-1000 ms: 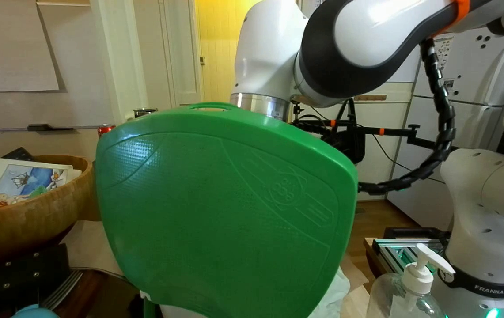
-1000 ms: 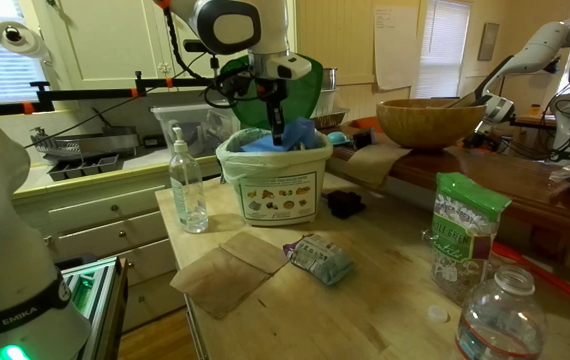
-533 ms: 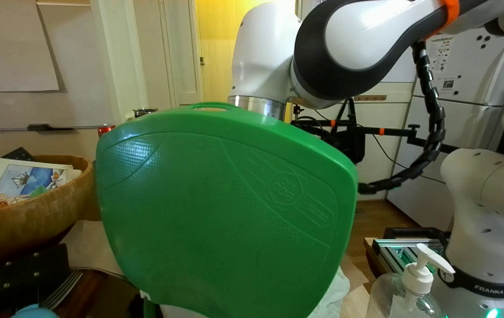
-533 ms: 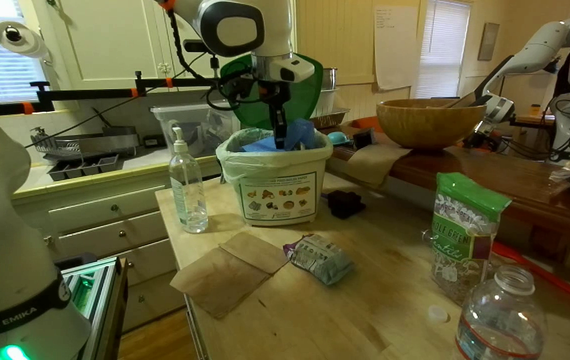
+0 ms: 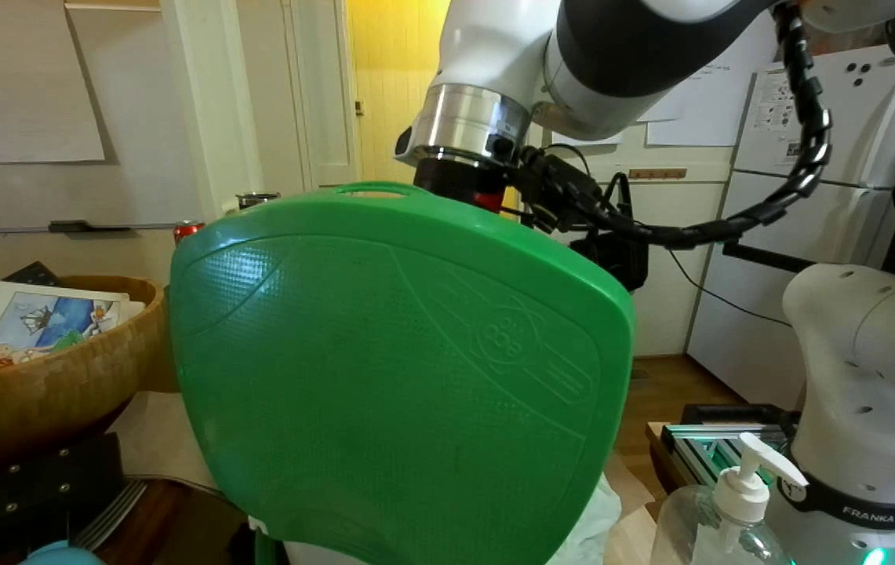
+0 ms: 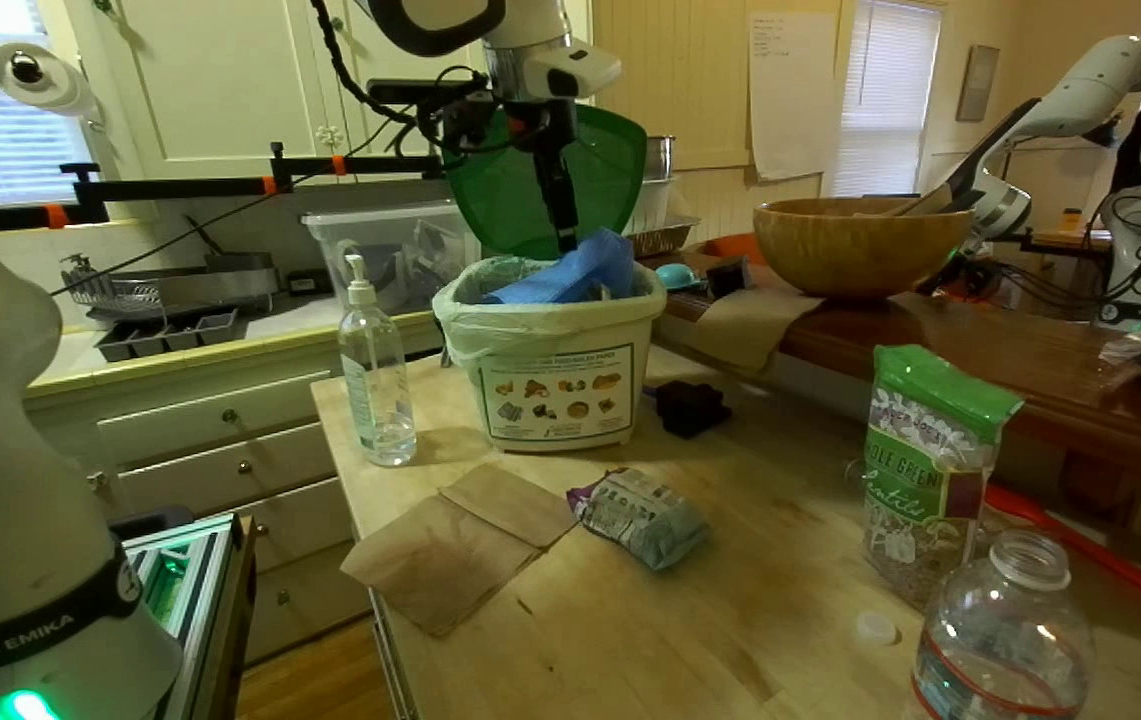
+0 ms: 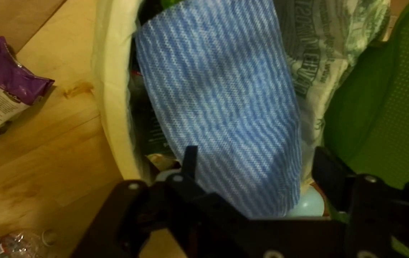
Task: Pick up the blue cloth and put it in the bin
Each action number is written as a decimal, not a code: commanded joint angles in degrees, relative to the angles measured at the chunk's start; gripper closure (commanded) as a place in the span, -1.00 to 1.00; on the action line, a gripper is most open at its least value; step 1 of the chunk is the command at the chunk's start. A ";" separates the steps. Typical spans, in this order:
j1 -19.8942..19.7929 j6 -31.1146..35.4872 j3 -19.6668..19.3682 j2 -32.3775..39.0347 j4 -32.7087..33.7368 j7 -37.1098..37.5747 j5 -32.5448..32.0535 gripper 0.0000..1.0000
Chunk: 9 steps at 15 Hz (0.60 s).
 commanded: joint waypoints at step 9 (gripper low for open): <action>-4.35 -1.00 0.37 0.24 -5.19 4.91 -9.79 -1.00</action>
